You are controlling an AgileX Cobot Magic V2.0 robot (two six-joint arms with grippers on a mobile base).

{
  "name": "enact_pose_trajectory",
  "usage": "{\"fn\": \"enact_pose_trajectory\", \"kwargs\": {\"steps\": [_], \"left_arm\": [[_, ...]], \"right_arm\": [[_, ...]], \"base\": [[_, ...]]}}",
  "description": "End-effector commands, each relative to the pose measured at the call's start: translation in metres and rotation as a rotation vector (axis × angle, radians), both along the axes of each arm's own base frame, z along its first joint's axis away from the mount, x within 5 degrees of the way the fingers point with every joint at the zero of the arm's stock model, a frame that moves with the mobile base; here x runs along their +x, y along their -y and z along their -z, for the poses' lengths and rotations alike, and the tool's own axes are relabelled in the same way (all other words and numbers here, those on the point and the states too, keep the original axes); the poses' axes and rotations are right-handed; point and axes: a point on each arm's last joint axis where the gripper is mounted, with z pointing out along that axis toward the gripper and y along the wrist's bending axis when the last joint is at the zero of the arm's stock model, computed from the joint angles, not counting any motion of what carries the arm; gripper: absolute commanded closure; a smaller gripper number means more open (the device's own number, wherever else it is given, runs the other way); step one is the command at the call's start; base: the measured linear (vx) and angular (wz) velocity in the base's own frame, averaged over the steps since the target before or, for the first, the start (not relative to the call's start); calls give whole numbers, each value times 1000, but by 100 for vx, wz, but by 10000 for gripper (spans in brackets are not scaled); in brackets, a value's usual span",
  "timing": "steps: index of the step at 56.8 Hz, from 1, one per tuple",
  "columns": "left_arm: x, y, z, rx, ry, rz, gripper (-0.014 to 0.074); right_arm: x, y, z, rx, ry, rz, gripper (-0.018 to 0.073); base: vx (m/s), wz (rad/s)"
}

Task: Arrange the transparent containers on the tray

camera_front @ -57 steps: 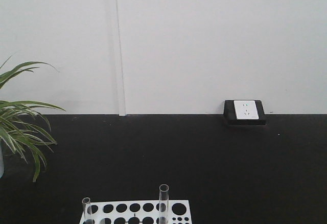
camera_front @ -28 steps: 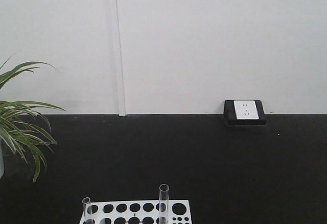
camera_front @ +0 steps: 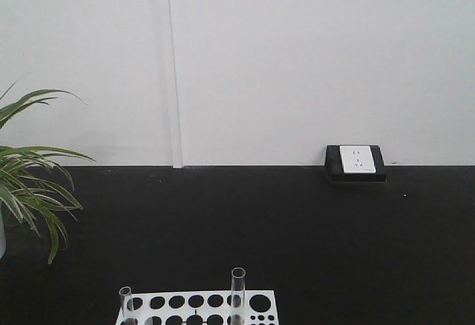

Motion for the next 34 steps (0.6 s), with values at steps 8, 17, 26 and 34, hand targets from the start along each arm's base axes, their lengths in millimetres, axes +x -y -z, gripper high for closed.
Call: {"fn": "enact_pose_trajectory", "kwargs": {"steps": [8,17,26,34], "left_arm": [[19,2,-5,69,38,30,166],[32,5,-2,16,57,37,69],[49,13,18,-6,-54,68,74],[58,34,39,-14,-66,174,74]], "right_arm": [[4,0,-19,-9,115,-7,303],[4,0,-19,-5,120,-7,196],[4,0,-20,-5,127,-8,174],[5,-1,-23,-4,159,-11,174]], "base": [[0,0],[0,0],[0,0],[0,0]]}}
